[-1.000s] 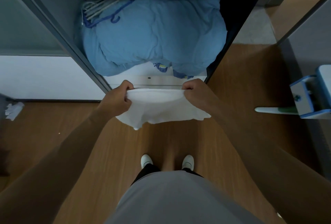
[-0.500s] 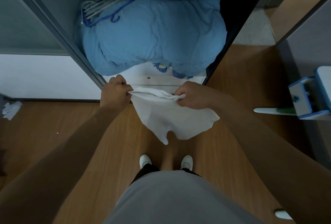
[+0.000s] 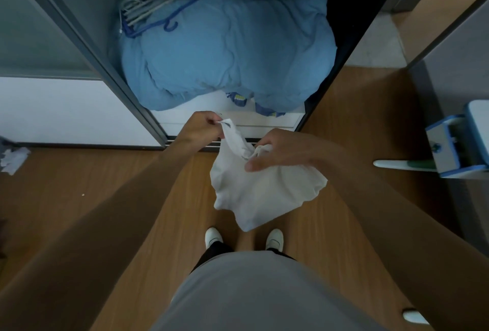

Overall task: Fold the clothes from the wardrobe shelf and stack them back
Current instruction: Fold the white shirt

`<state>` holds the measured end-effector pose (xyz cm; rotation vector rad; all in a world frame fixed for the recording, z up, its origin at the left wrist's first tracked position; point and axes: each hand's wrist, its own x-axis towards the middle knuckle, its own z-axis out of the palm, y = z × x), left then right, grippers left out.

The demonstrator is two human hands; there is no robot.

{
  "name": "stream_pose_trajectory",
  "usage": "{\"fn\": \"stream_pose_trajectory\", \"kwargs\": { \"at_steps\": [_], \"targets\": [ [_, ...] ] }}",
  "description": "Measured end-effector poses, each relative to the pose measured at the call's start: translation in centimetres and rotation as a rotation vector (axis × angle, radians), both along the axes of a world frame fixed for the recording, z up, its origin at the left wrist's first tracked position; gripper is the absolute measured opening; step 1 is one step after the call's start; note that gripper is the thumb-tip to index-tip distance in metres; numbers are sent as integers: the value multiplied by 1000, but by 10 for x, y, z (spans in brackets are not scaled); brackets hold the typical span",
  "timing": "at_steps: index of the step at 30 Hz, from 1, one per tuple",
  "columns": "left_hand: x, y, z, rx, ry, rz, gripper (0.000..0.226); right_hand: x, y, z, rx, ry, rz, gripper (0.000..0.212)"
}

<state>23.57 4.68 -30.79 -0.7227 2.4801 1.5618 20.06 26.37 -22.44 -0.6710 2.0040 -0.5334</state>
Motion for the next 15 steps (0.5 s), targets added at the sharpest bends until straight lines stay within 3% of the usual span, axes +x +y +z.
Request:
{"fn": "stream_pose_trajectory", "kwargs": {
  "at_steps": [6,11,15],
  "targets": [
    [-5,0,0,-12,-181,89,16,-3,2,-10,-65,332,-8,30],
    [-7,12,9,235,-33,40,2,0,0,-5,-123,213,-127,54],
    [-3,27,20,419,74,-185,32,-4,1,0,-151,180,-212,30]
  ]
}}
